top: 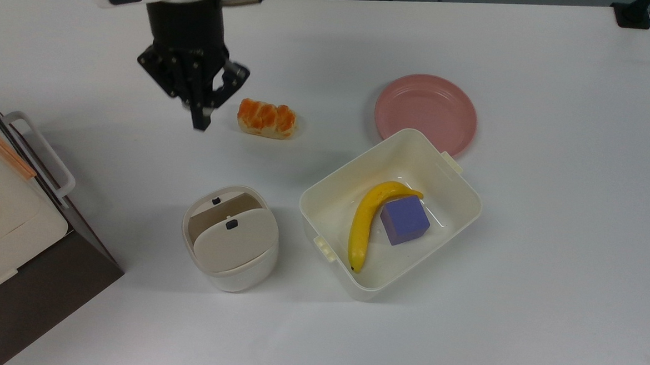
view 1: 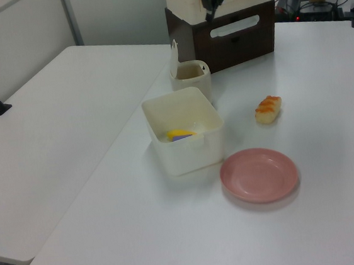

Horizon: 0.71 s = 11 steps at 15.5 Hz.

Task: Close the trash can
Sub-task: 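Move the gripper down over the open lid of the cream trash can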

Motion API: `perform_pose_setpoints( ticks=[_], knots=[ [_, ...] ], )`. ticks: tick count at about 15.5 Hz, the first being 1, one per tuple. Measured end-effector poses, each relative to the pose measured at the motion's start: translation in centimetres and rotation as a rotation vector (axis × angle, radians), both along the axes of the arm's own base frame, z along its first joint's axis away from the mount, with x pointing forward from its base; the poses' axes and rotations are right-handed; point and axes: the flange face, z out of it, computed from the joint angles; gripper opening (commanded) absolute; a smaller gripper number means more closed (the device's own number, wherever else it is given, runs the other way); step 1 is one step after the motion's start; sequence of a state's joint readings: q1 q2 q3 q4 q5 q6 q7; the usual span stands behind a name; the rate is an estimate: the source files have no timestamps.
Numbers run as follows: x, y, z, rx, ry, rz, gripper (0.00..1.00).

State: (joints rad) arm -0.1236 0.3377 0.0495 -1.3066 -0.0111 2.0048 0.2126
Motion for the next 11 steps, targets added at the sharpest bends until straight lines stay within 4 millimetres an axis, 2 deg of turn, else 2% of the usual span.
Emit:
perform_pose_setpoints(
  ticks=[2, 5, 8, 11],
  knots=[
    [1.5, -0.1, -0.7, 0.044, -0.066, -0.123, 0.0],
    [2.8, 0.0, -1.6, 0.06, -0.127, -0.249, 0.0],
    [3.5, 1.0, -2.3, 0.066, -0.145, -0.305, 0.0],
    [4.0, 3.1, -2.2, 0.076, -0.162, -0.343, 0.0]
  ],
)
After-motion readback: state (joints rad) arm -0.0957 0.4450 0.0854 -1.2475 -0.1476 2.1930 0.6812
